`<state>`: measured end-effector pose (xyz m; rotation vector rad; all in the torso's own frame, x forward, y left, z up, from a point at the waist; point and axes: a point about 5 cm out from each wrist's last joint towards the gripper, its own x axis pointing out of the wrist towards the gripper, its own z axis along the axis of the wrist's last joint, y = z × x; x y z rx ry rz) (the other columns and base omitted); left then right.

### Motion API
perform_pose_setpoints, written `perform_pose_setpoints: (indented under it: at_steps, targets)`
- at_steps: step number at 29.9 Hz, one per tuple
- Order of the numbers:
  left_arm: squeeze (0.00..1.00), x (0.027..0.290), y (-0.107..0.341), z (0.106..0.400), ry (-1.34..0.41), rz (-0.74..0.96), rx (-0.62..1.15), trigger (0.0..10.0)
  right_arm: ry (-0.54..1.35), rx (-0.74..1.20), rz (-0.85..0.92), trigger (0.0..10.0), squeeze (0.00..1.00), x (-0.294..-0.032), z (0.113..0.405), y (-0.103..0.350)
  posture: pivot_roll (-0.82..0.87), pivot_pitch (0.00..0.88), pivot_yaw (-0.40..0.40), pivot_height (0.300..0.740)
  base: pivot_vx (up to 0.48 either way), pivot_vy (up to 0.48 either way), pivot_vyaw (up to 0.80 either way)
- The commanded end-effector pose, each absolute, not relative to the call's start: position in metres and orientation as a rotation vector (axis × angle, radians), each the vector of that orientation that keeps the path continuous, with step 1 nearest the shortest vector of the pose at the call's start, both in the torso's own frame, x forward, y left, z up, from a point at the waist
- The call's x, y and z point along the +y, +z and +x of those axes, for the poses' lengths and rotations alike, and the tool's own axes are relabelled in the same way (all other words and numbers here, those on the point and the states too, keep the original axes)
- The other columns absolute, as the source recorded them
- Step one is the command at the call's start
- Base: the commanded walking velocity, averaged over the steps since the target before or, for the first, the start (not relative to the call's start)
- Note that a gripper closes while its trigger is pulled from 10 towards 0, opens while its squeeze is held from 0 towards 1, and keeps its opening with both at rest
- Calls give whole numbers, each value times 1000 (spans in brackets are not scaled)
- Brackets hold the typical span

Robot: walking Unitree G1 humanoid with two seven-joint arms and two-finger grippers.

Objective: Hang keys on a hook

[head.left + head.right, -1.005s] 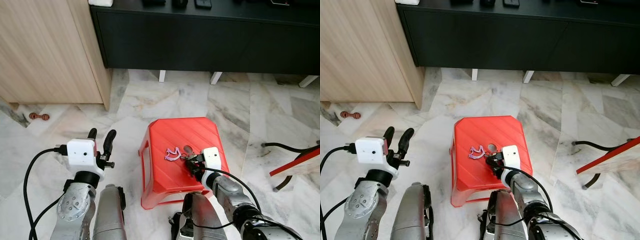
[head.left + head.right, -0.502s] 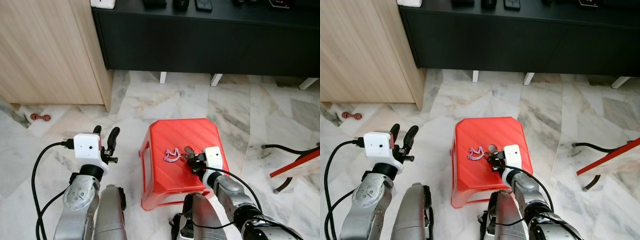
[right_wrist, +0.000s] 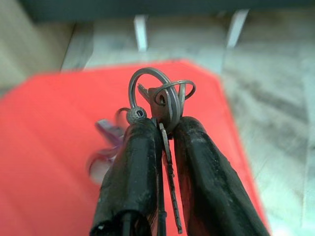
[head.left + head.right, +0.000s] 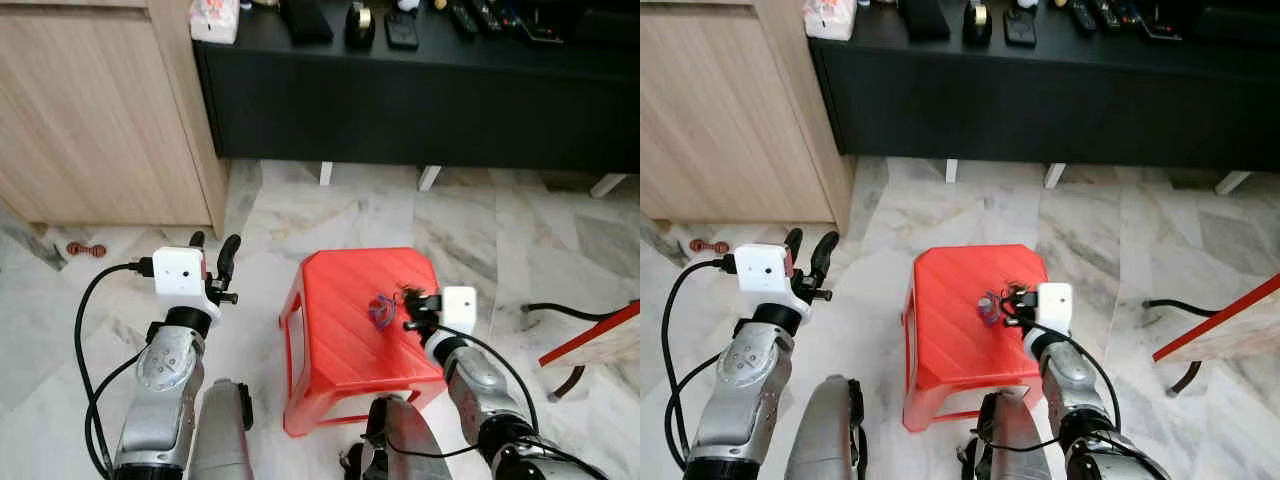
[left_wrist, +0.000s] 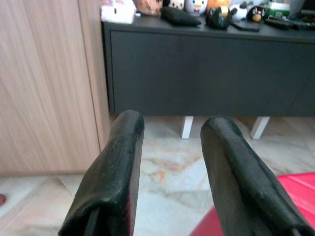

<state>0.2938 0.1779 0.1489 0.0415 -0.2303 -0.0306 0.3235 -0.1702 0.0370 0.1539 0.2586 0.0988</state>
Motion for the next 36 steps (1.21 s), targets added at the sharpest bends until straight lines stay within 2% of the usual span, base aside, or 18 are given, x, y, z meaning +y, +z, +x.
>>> perform_pose_setpoints:
  at_steps: [1, 11, 14, 15, 30, 36]
  targets:
    - [0, 177, 148, 295, -34, 43, -237, 10000, 58, 235, 163, 0, 0, -179, 321, 37, 173, 100, -123, 608, 0, 0, 0]
    - [0, 179, 140, 298, -19, 44, -242, 10000, 51, 57, 166, 0, 0, -182, 320, 55, 166, 54, -113, 608, 0, 0, 0]
    - [0, 178, 139, 299, -26, 44, -242, 10000, 62, 60, 248, 0, 0, -179, 320, 55, 166, 41, -106, 608, 0, 0, 0]
    - [0, 178, 138, 300, -27, 43, -241, 10000, 62, 58, 257, 10000, 0, -179, 320, 55, 164, 34, -103, 608, 0, 0, 0]
    - [0, 180, 132, 298, -38, 47, -228, 10000, 36, 60, 250, 10000, 0, -179, 318, 56, 168, 13, -89, 608, 0, 0, 0]
    - [0, 180, 133, 298, -40, 47, -230, 10000, 32, 68, 243, 10000, 0, -180, 317, 55, 168, 30, -89, 646, 0, 0, 0]
